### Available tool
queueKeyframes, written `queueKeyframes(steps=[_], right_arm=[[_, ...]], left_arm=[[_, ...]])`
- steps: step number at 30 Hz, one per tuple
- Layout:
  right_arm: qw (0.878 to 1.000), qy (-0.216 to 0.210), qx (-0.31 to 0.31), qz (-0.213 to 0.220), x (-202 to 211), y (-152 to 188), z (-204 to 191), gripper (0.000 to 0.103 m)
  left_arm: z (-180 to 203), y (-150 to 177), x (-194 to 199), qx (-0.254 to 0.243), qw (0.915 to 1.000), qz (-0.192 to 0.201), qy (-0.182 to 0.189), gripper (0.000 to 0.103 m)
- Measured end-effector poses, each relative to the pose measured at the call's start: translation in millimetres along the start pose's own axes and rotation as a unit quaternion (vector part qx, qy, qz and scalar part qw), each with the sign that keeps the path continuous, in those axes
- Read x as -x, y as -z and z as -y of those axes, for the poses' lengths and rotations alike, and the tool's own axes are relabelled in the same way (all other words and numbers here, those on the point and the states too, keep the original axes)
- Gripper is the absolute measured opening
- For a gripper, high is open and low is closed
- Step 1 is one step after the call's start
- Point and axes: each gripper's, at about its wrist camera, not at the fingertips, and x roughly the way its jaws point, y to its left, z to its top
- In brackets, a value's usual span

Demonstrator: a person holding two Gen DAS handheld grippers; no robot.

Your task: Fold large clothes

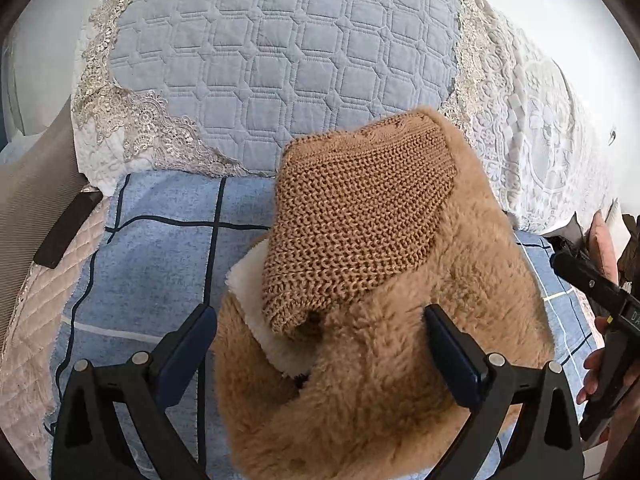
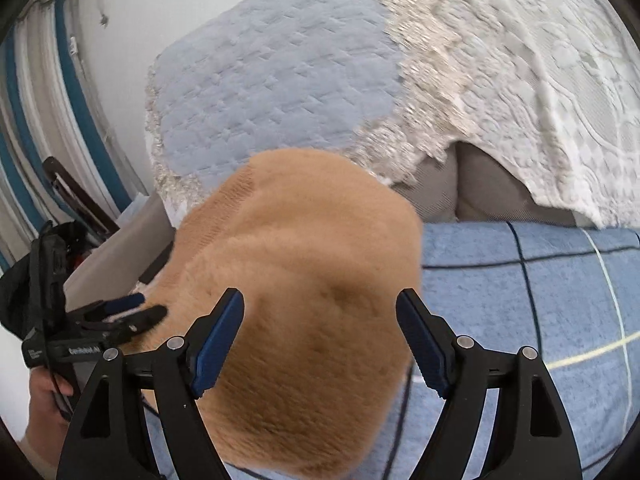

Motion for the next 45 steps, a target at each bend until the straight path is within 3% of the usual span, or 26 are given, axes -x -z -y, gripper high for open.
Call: queueKeyframes(steps=[5,10,14,16,19,27,45], right_arm=[[0.998,-0.018,-0.047,-0.026,-3.0,11.2,30.2,0.079],[0.989,-0.055,-0.118,-0.069,-27.0,29.0,64.6,0.079],[0.975,-0.116,-0.17,-0.077,-44.3,38.0,76.1,0.079],[0.974,-0.125,-0.176,-0.076,-48.0,39.5,77.5,0.083],[0.974,-0.118,-0.18,-0.074,-48.2,40.4,79.2,0.09],[0.982,-0.087,-0.154,-0.065,-36.9,39.3,72.3,0.09],[0.983,-0.083,-0.152,-0.066,-38.4,38.1,70.7,0.09]], left_arm=[[-8.3,2.2,-4.1,0.019,0.9995,-0.018,0.016,0.103],[-27.8,7.0,-20.5,0.063,0.994,-0.056,0.069,0.103],[-15.8,10.5,-17.9,0.023,0.9984,-0.044,0.028,0.103],[-7.2,10.2,-12.4,0.0,0.9994,-0.032,0.009,0.103],[-0.3,9.2,-9.8,-0.015,0.9996,-0.024,-0.002,0.103],[-0.2,7.6,-9.5,-0.015,0.9996,-0.024,-0.006,0.103],[5.6,9.2,-7.6,-0.033,0.9991,-0.012,-0.022,0.103]])
